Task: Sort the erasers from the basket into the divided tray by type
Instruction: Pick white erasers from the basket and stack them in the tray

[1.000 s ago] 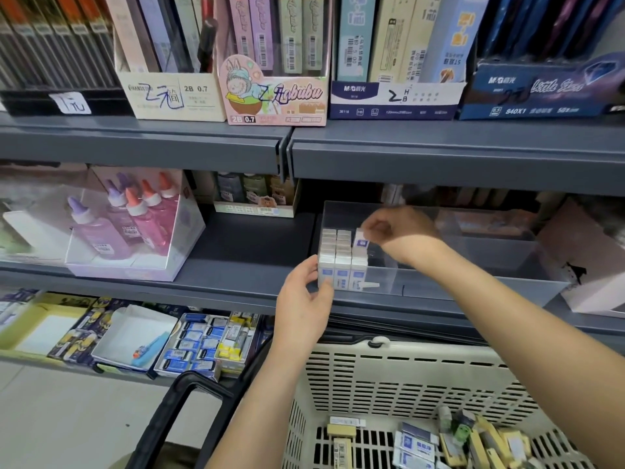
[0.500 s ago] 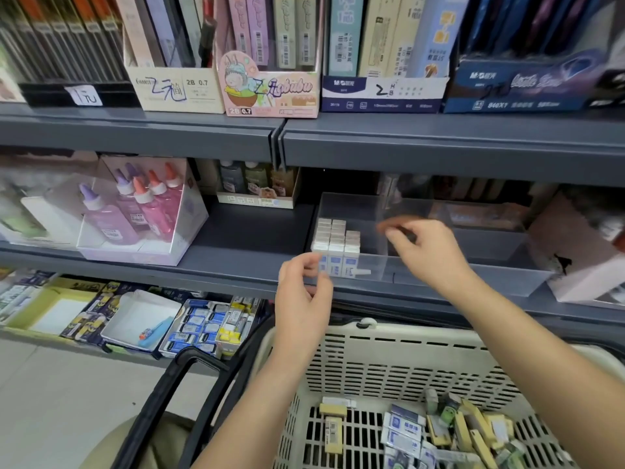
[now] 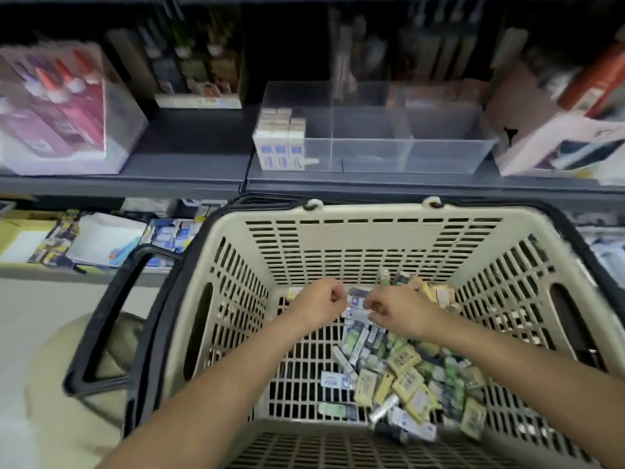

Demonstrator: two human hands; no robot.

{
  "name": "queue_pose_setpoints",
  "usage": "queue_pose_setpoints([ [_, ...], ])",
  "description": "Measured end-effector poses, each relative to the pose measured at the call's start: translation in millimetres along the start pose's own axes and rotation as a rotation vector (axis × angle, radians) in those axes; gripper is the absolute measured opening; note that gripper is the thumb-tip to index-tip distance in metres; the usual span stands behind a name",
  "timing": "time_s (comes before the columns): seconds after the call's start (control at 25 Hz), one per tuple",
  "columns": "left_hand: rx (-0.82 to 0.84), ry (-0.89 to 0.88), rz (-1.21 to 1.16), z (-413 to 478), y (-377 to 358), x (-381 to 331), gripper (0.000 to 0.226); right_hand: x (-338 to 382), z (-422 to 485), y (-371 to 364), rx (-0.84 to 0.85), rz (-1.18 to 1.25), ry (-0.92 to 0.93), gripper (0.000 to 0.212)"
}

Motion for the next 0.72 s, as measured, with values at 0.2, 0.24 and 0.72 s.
queue_pose_setpoints([
  [0.2, -0.025, 0.184, -0.014, 3.3, -17.2, 40.1, 0.028, -10.4, 24.2, -32.0, -0.011, -0.071, -0.167, 0.039],
  [0.24, -0.063, 0.18, 0.04, 2.3, -12.0, 44.5, 0.03, -7.7, 25.6, -35.1, -0.025, -0.108, -0.164, 0.042],
  [0.72, 0.034, 0.259, 0.043, -7.4, -3.3, 64.0, 0.011, 28.4, 38.7, -55.3, 0.048, -0.037, -0.258, 0.057],
])
Point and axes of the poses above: each hand's wrist, its own z-axis towards the middle knuckle, its own y-axis out of the back of the hand, x = y × z, the point moved 2 cm from there along z, towards the middle knuckle, and after that the axes turned 1 degree about -z, right-handed, at the moved point
